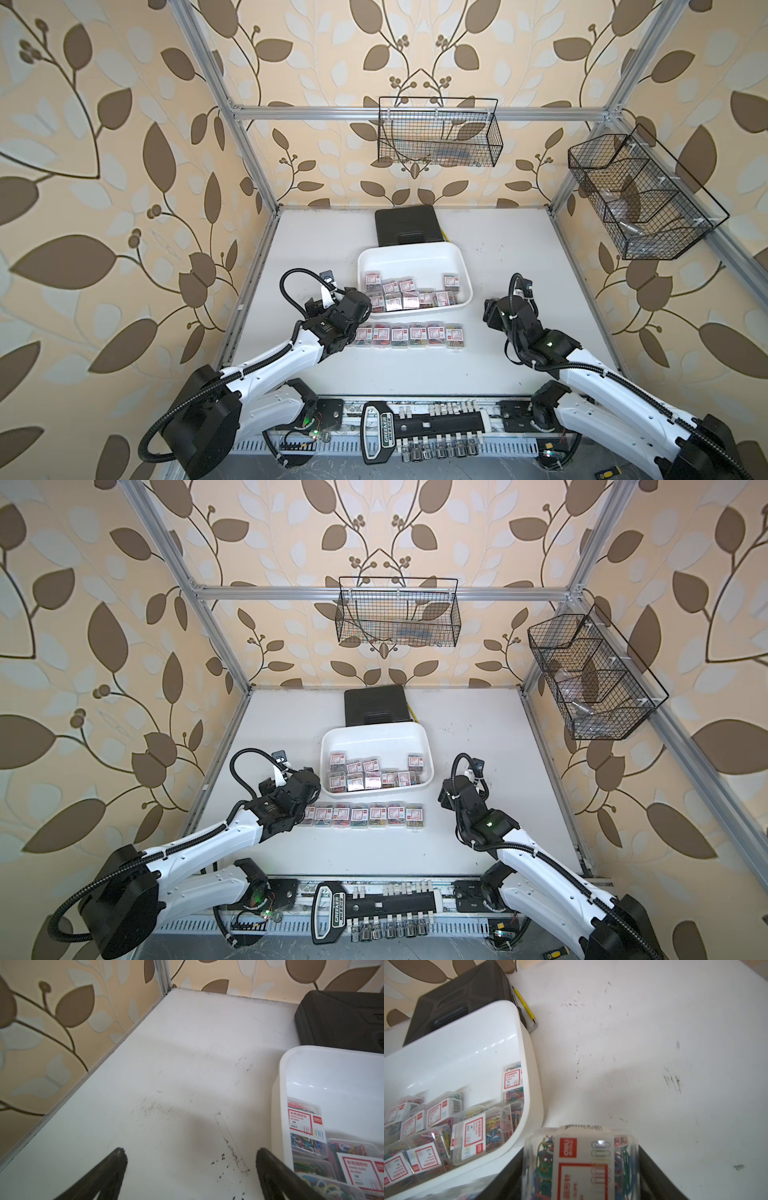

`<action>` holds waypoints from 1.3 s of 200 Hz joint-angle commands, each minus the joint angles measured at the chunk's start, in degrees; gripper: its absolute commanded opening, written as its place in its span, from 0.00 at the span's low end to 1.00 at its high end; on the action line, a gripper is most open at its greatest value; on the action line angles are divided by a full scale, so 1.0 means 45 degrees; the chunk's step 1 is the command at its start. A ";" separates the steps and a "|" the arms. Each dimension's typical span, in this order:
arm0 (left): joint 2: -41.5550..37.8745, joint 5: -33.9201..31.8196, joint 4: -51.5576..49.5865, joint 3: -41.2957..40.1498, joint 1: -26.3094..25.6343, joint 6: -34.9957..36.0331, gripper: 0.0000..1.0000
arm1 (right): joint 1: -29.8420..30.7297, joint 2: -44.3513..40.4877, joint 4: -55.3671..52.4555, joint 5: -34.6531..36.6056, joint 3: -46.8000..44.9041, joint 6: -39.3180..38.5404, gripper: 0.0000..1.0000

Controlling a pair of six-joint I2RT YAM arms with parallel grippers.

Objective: Take the paper clips out of the storage box
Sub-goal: Place the boxed paper clips at the center of the board.

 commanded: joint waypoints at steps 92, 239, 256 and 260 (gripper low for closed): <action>-0.0349 -0.0253 -0.0034 0.0127 0.0126 -0.0258 0.99 | 0.1232 0.2205 0.2925 -0.0406 -0.1762 0.2354 0.64; -0.0467 -0.0214 0.0025 0.0032 0.0124 -0.0230 0.99 | 0.1374 0.3038 0.3836 -0.0223 -0.2133 0.2654 0.88; -0.0467 -0.0214 0.0025 0.0036 0.0124 -0.0236 0.99 | 0.1371 0.2572 0.3443 0.0079 -0.2041 0.2593 0.87; -0.0467 -0.0214 0.0025 0.0028 0.0116 -0.0229 0.99 | 0.1346 0.2466 0.3346 0.0176 -0.2026 0.2537 0.87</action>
